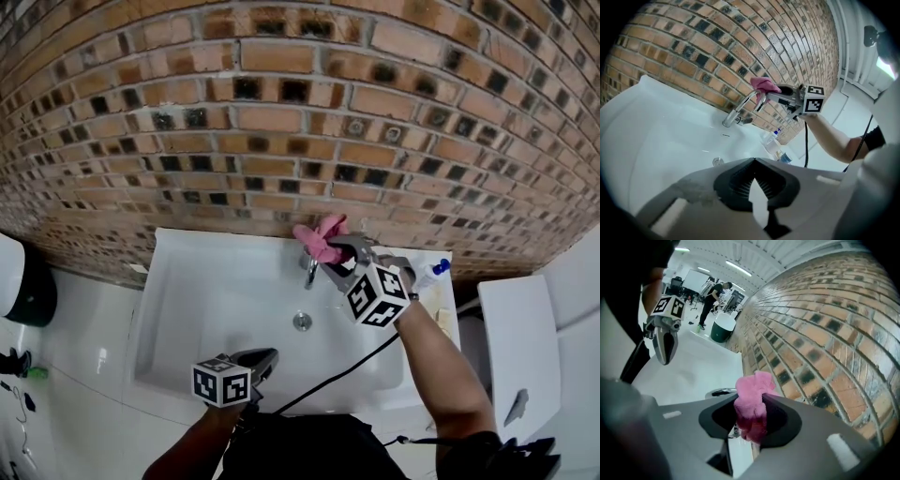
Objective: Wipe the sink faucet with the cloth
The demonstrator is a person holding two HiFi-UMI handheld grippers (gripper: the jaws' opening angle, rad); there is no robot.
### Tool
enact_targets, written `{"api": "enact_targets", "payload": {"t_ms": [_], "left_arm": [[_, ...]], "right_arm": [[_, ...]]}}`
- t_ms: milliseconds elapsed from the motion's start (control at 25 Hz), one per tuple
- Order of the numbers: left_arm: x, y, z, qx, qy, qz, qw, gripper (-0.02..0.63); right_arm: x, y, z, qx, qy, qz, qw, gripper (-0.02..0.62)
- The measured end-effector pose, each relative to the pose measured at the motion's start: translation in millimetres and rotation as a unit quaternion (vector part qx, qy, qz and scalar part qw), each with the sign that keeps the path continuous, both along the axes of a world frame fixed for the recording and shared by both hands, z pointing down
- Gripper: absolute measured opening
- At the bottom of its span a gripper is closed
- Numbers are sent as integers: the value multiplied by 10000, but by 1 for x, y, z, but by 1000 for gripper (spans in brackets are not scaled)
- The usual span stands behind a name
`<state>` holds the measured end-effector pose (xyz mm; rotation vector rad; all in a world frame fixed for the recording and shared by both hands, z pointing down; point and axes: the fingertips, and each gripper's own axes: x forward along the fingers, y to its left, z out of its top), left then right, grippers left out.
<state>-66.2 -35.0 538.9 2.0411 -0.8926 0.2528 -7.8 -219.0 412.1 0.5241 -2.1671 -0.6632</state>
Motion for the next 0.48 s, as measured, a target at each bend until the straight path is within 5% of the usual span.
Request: {"api": "enact_targets", "payload": {"t_ms": [480], "left_arm": [[-20, 18, 2, -8, -54, 339, 9994, 6]], "right_arm": [[-13, 52, 30, 72, 219, 230, 9995, 127]]}}
